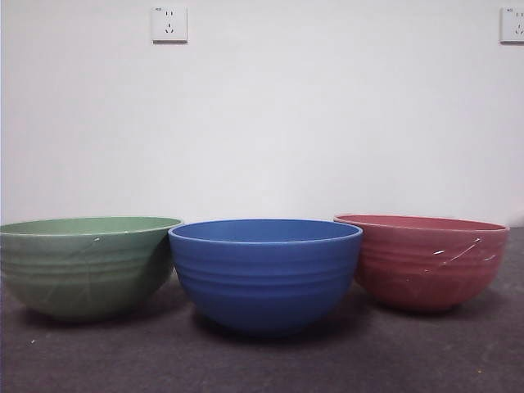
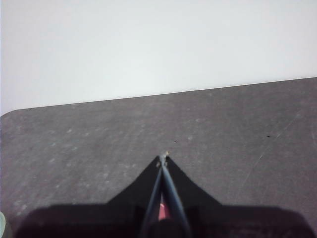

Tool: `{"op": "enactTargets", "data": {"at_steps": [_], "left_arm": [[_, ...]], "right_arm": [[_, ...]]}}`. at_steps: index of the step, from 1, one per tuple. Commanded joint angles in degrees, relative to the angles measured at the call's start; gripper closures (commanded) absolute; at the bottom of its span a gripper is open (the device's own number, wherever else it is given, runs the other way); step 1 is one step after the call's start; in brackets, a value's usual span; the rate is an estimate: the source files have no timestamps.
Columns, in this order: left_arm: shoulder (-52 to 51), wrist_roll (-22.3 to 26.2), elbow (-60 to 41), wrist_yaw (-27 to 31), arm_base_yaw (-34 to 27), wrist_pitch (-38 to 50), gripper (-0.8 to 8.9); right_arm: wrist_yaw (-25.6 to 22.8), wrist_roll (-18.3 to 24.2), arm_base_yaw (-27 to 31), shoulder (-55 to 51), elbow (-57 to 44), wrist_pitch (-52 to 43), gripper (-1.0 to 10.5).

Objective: Pick up the green bowl on the top,put the green bowl on the left,pick up the red bowl in the middle,put the red bowl on the right

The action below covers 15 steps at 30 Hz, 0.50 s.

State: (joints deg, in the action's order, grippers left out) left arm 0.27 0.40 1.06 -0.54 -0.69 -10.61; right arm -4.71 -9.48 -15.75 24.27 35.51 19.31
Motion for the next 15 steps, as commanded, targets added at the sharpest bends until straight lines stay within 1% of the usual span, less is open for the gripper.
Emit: {"op": "enactTargets", "data": {"at_steps": [1, 3, 4, 6, 7, 8, 10, 13, 15], "left_arm": [[-0.15, -0.42, -0.72, 0.2, 0.0, -0.33, 8.17], [-0.15, -0.42, -0.72, 0.2, 0.0, -0.33, 8.17], [-0.15, -0.42, -0.72, 0.2, 0.0, -0.33, 8.17], [-0.15, -0.42, -0.72, 0.2, 0.0, -0.33, 8.17], [-0.15, -0.42, -0.72, 0.2, 0.0, -0.33, 8.17], [-0.15, -0.42, -0.72, 0.22, 0.0, -0.33, 8.17], [-0.15, -0.42, -0.72, 0.2, 0.0, -0.33, 8.17], [-0.15, -0.42, -0.72, 0.2, 0.0, -0.33, 8.17], [-0.15, -0.42, -0.72, 0.22, 0.0, -0.33, 8.17]], "right_arm": [[-0.17, -0.52, -0.13, 0.0, -0.31, -0.31, 9.5], [-0.2, -0.5, -0.13, -0.13, -0.31, -0.07, 9.5], [-0.59, 1.11, -0.07, -0.85, -0.33, 0.61, 9.5], [-3.32, 5.77, 0.15, -3.5, -0.59, 3.06, 9.5], [-3.21, 7.28, 0.46, -5.05, -1.18, 4.09, 9.5], [-2.47, 8.17, 0.96, -6.45, -1.99, 4.63, 9.5], [0.5, 8.96, 2.89, -9.99, -4.94, 4.87, 9.5], [5.68, 8.94, 7.37, -14.43, -10.54, 3.96, 9.5], [8.13, 8.98, 10.12, -16.79, -14.75, 1.6, 9.5]]}}
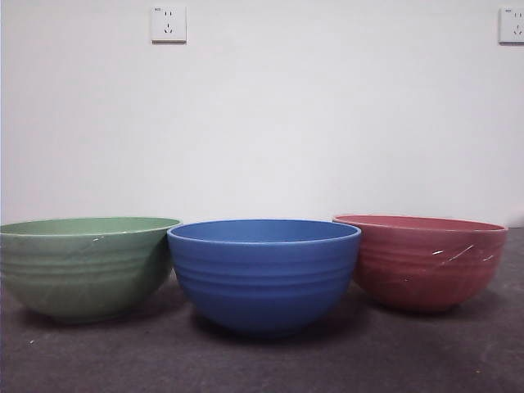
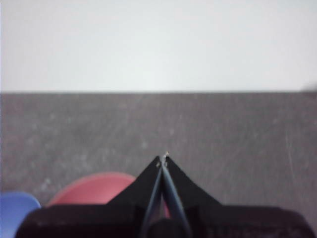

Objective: Pick up the green bowl on the top,put the green bowl on the left,pick up the red bowl in the middle,put the red bowl on the right

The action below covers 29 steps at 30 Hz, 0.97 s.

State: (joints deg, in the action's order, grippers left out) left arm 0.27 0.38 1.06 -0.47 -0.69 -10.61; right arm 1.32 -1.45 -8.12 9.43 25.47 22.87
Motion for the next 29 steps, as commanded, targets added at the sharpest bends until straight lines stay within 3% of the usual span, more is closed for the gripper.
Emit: {"op": "enactTargets", "data": {"at_steps": [1, 9, 19, 24, 29], "left_arm": [[-0.15, -0.39, -0.72, 0.15, 0.0, -0.33, 8.17], [-0.15, -0.39, -0.72, 0.15, 0.0, -0.33, 8.17], [-0.15, -0.39, -0.72, 0.13, 0.0, -0.33, 8.17], [-0.15, -0.39, -0.72, 0.15, 0.0, -0.33, 8.17], [-0.15, -0.39, -0.72, 0.15, 0.0, -0.33, 8.17]], "right_arm": [[3.02, 0.94, 3.56, -2.93, -7.1, -3.87, 9.4], [3.32, 0.48, 4.7, -6.69, -21.22, -17.18, 9.5], [3.32, 0.5, 4.68, -9.35, -25.07, -14.86, 9.5], [3.1, -4.0, 4.68, -8.46, -24.92, -12.5, 9.5], [2.82, -4.02, 4.68, -7.76, -24.92, -12.5, 9.5]]}}
